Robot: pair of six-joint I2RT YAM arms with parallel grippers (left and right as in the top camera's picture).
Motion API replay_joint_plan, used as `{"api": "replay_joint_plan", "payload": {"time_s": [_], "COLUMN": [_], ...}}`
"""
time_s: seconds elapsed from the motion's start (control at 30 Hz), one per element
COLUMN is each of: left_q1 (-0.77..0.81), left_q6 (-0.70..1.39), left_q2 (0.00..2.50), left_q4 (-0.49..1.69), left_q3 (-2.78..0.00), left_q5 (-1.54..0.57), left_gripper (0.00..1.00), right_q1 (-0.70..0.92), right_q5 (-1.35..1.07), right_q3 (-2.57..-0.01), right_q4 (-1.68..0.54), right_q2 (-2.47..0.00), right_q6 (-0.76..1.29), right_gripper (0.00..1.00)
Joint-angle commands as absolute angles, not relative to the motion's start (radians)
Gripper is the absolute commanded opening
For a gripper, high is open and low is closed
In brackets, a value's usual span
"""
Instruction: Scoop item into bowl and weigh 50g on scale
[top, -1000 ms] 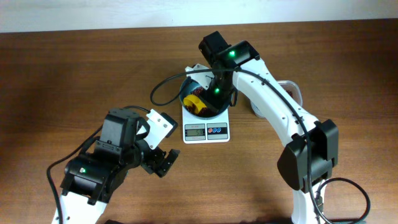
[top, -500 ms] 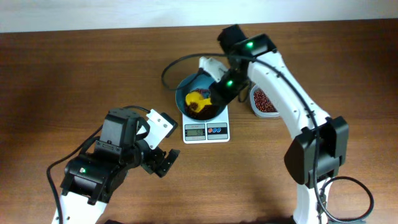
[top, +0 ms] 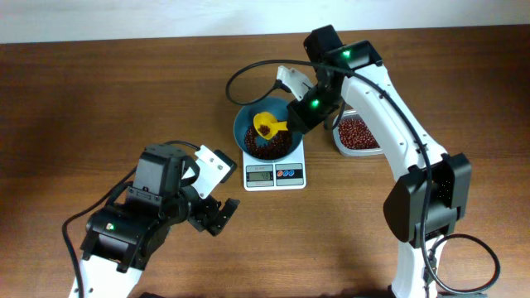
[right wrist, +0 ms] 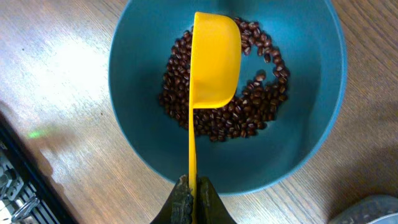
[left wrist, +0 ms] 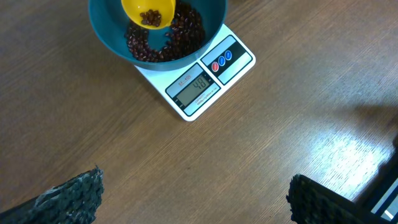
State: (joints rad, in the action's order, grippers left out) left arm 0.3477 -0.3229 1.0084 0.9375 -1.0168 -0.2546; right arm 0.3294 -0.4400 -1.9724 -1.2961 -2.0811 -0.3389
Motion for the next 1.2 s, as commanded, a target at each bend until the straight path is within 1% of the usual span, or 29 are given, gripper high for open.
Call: {"api": "replay_joint_plan", "payload": {"time_s": [0.0, 0.13, 0.23, 0.5, 0.57, 0.7, 1.03, 1.17], "left_q1": [0.351, 0.351, 0.351, 0.351, 0.351, 0.351, 0.351, 0.351], "left_q6": [-0.342, -0.342, -0.342, -0.342, -0.342, -0.342, -0.342, -0.342], "left_q2": [1.009, 1.009, 1.009, 1.009, 1.009, 1.009, 1.009, 1.009], "left_q4": [0.936, 0.936, 0.936, 0.936, 0.936, 0.936, 0.936, 0.936], "left_q3": [-1.019, -1.019, -1.019, -1.019, -1.019, -1.019, -1.019, -1.019], "left_q5": [-0.269, -0.269, -0.269, -0.269, -0.269, -0.269, -0.269, -0.269], "left_gripper": [0.99, 0.99, 0.99, 0.99, 0.99, 0.99, 0.99, 0.99], "right_q1": [0.304, 0.3, 0.308, 0.31, 0.309, 0.312, 0.408, 0.413], "right_q5": [-0.459, -0.442, -0.385, -0.361, -0.324, -0.269, -0.233, -0.186], "right_q3": [-2.009, -2.015, -2.023, -2.112, -2.111, -2.122, -2.153, -2.153], "right_q4": [-1.312, -1.324, -1.324, -1.338, -1.335, -1.322, -1.325, -1.362], "right_q2": [-2.078, -2.075, -2.07, -2.053, -2.056, -2.053, -2.026, -2.024], "right_q6": [-0.332, -0.332, -0.332, -0.332, -0.331, -0.271, -0.245, -0.227], "right_gripper": [0.04, 0.04, 0.04, 0.04, 0.04, 0.04, 0.04, 0.04]}}
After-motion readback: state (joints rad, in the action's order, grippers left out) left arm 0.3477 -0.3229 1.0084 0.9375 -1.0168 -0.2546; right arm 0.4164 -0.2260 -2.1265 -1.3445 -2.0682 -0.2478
